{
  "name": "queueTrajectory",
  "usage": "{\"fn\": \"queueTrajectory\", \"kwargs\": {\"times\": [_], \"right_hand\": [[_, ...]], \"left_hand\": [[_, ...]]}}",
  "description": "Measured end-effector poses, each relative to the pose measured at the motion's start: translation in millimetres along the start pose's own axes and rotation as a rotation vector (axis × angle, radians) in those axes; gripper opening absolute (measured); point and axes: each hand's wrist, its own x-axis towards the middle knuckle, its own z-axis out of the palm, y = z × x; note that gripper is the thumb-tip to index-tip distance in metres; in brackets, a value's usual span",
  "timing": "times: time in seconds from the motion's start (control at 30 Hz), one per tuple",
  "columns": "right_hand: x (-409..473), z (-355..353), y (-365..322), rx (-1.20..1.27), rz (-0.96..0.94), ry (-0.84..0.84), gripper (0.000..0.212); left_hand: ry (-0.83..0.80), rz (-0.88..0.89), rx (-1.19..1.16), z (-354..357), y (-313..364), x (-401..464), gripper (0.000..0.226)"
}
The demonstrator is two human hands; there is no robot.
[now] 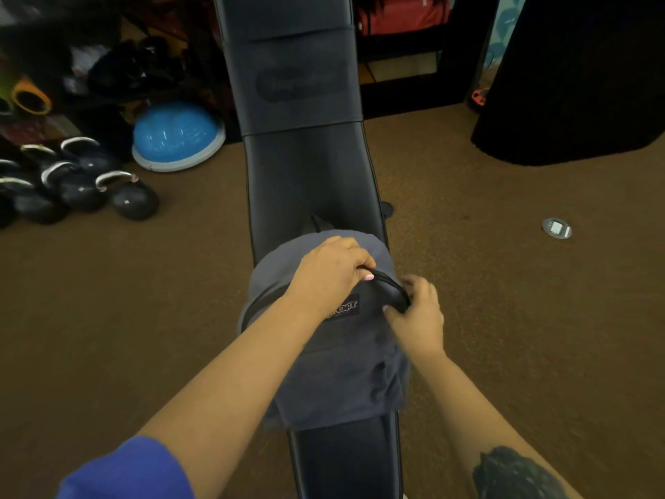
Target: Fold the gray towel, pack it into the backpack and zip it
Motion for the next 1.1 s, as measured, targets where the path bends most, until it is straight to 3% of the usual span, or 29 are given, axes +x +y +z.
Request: {"fn": "queueTrajectory", "kwargs": {"times": [0.07,0.17,0.27,0.43,0.57,0.77,0.97,1.1], "right_hand": [[-1,-6,-23,-0.055,-0.221,0.007,0.040],[2,-14,-44,-0.190,-0.360,0.047,0.014],[6,-23,-47,-0.201,-0.341,0.036,0.014],[8,-31,-46,-0.147,-0.276,0.033,0.012],[6,-31,-50,-0.170,-0.294,0.032,0.009],[5,-35,-55,-0.234,-0.292,-0.028,0.008],[6,-49,-60,-0.379,-0.301,-0.239,0.039],[-1,-64,-69,-0.510,-0.362,-0.247,0.056]], "left_hand": [[0.008,0.000,-0.013,0,1,-2,0.023],[0.013,0.020,-0.028,1,-2,-7,0.028],[0.018,-0.008,0.020,-3,-15,-21,0.034],[0.177,-0.039,0.103,-17,-48,-61,0.025],[0.283,-0.174,0.066,-16,-58,-82,0.019],[0.211,-0.374,0.076,-17,-52,-90,0.022],[0.017,-0.460,0.103,-20,-45,-94,0.045],[0.032,-0.439,0.190,-29,-34,-95,0.056]]}}
